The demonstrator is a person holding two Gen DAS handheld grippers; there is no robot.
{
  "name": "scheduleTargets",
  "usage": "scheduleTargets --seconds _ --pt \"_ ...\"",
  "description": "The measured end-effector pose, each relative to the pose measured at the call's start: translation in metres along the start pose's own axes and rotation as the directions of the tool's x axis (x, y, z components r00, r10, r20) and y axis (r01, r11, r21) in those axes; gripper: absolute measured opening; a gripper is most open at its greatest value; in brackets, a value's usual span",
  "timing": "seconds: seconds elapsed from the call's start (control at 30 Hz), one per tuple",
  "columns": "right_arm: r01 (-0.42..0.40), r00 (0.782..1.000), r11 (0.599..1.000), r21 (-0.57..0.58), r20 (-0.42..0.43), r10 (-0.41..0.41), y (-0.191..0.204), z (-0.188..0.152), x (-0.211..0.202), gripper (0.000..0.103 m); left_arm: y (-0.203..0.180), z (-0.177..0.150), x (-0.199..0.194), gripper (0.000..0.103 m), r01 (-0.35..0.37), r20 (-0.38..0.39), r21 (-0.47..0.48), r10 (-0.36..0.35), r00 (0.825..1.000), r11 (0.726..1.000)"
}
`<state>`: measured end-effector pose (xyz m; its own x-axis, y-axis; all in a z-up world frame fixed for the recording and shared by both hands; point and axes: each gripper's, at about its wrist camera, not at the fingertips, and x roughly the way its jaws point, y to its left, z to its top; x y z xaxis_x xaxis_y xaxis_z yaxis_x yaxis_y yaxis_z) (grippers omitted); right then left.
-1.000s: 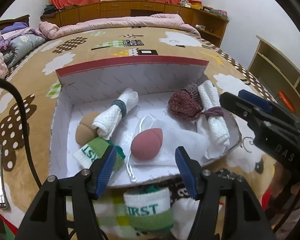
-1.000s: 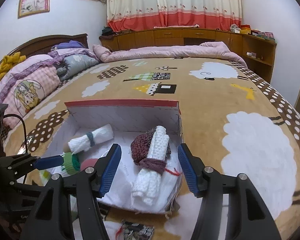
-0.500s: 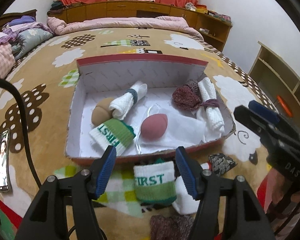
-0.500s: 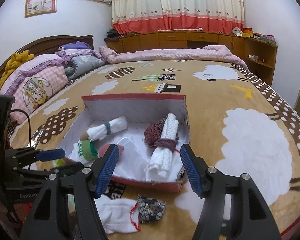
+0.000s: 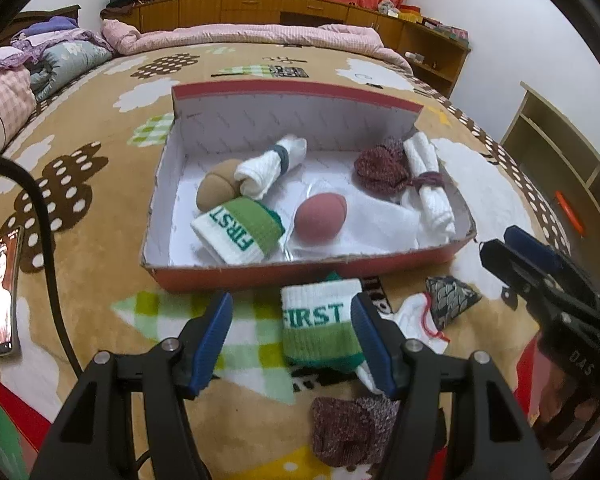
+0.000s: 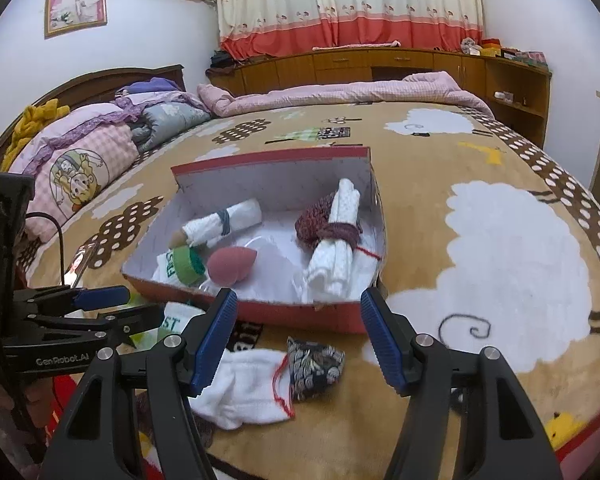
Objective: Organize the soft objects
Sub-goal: 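Move both open tools back to the socks beside the box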
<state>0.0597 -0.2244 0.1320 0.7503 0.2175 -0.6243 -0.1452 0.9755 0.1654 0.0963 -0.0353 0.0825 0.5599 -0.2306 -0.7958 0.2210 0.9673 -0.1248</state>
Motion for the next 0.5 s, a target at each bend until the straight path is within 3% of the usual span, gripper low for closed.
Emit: scheduleTargets --seconds 0.5 --pt "0.007 0.997 0.998 0.06 -0.072 -0.003 -0.007 -0.032 0.012 0.065 -0.002 -0.016 0.017 0.066 0.02 -0.05 -0.011 -0.02 0.999 1.0"
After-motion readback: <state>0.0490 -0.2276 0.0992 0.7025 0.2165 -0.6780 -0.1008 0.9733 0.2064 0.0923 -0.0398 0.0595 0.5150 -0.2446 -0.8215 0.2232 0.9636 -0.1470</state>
